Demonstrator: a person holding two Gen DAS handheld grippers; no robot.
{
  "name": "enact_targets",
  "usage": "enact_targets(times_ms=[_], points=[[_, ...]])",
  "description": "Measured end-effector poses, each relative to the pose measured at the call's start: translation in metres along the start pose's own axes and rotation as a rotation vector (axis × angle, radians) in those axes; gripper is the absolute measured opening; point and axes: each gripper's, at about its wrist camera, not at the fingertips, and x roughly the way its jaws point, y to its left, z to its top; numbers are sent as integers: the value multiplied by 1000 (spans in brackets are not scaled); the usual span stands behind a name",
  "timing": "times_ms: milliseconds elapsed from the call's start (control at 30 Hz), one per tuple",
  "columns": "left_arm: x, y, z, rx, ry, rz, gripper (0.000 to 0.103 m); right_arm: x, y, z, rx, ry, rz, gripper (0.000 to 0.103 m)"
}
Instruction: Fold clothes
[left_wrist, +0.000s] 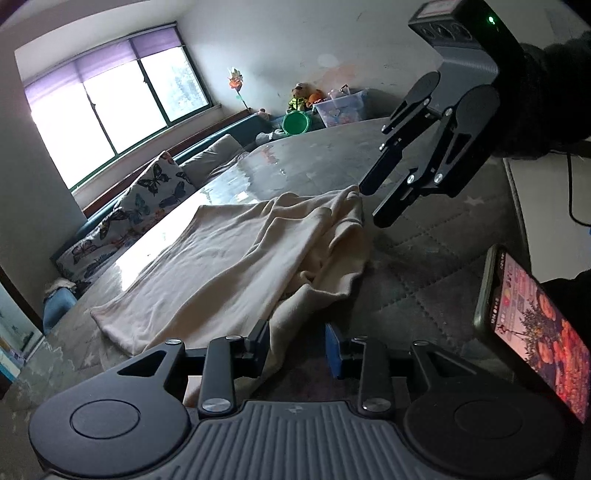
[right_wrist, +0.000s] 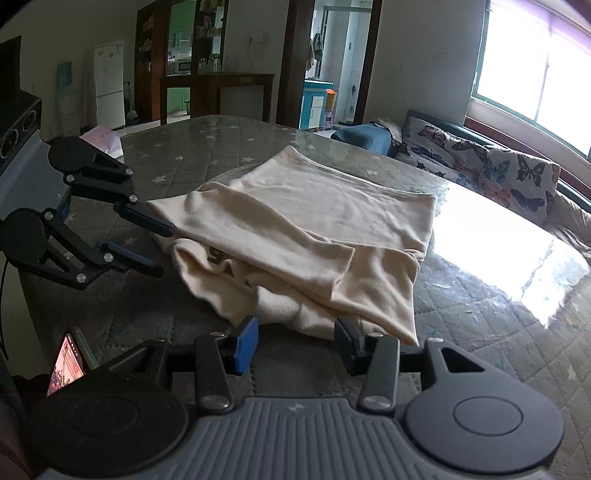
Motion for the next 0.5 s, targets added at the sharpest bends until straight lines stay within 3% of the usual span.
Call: enact_targets(times_ms=[133, 167, 300, 500], points=[[4, -2, -1, 1, -11, 6, 32, 1, -1, -2, -5, 2, -3, 47], [5, -1, -1, -5, -13, 10, 25, 1, -1, -3, -8, 4, -4, 47], [8, 5, 0, -47, -21, 37, 13, 3, 2, -6, -40, 9, -11, 50], [4, 18, 7, -115, -56, 61, 11, 5, 8, -9, -98, 10, -16, 54]])
